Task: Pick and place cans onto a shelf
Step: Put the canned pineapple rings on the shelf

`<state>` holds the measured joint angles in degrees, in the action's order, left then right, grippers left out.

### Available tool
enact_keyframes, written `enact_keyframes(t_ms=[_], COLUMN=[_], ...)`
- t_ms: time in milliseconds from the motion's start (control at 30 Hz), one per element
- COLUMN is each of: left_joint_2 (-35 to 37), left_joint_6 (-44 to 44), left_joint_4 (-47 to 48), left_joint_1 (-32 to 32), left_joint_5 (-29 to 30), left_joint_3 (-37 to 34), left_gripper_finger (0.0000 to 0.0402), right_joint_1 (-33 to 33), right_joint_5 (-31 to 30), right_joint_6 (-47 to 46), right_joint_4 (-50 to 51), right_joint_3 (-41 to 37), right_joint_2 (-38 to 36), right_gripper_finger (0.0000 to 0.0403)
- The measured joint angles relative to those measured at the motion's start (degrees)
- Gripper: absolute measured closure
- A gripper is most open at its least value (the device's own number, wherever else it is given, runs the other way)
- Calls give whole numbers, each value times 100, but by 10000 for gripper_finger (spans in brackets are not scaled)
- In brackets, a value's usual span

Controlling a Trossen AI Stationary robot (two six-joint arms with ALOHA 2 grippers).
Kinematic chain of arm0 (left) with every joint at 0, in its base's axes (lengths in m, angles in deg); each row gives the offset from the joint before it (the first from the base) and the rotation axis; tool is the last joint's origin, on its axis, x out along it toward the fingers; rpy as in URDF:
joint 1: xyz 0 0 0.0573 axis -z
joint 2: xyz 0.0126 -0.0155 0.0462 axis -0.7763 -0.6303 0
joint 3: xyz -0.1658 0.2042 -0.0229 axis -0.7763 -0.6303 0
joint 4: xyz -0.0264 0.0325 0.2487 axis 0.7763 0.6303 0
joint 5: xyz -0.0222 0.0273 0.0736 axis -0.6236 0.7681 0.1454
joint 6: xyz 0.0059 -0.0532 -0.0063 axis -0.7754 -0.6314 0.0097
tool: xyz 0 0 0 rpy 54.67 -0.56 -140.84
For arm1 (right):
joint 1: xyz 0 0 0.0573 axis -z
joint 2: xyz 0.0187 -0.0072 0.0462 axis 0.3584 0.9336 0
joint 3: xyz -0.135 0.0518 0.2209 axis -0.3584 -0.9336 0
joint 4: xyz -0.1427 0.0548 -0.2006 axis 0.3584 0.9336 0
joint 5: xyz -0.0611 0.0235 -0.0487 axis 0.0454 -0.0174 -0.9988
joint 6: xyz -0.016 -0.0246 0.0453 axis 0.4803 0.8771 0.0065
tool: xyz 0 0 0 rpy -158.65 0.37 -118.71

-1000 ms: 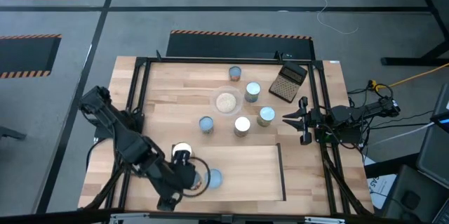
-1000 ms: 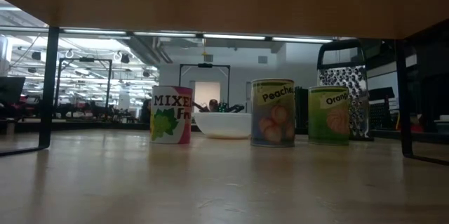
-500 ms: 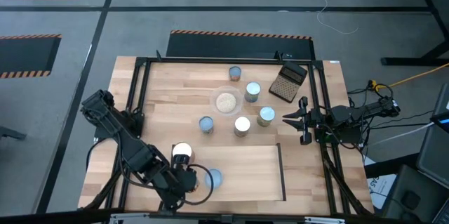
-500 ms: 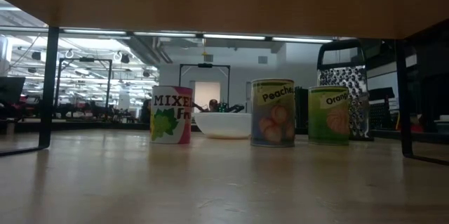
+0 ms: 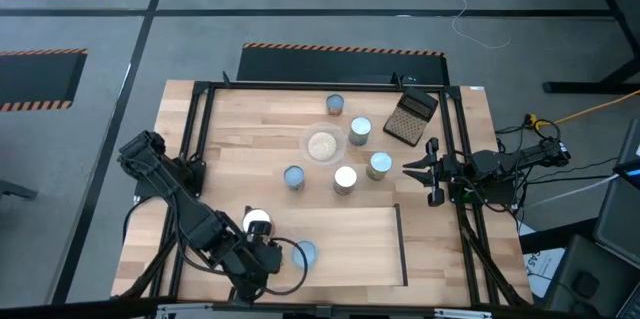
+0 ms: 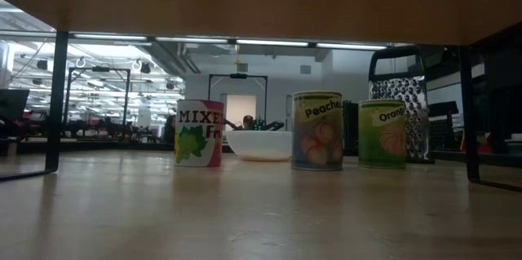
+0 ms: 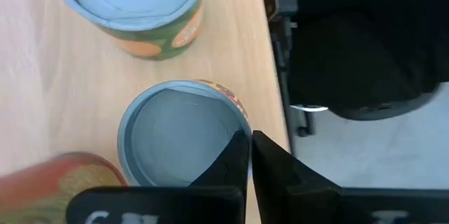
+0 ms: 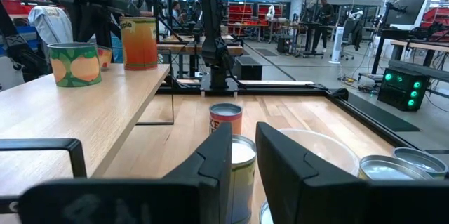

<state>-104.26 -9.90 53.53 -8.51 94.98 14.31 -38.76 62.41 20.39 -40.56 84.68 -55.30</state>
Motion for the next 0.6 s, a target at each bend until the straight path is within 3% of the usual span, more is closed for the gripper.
enact_keyframes(t_ms=[200, 600], left_joint_2=[-3, -16], left_joint_6=[11, -69], left_joint_4=[25, 24], left_joint_1=[2, -2], left_joint_5=[24, 250], left_joint_3=[-1, -11], left_gripper_finger=[398, 347], right_joint_1=[0, 2], right_joint_5=[0, 0], right_joint_6=[0, 0], right_joint_4=[2, 0], right_joint_3=[0, 0], right_joint_2=[0, 0], right_gripper_finger=[331, 331])
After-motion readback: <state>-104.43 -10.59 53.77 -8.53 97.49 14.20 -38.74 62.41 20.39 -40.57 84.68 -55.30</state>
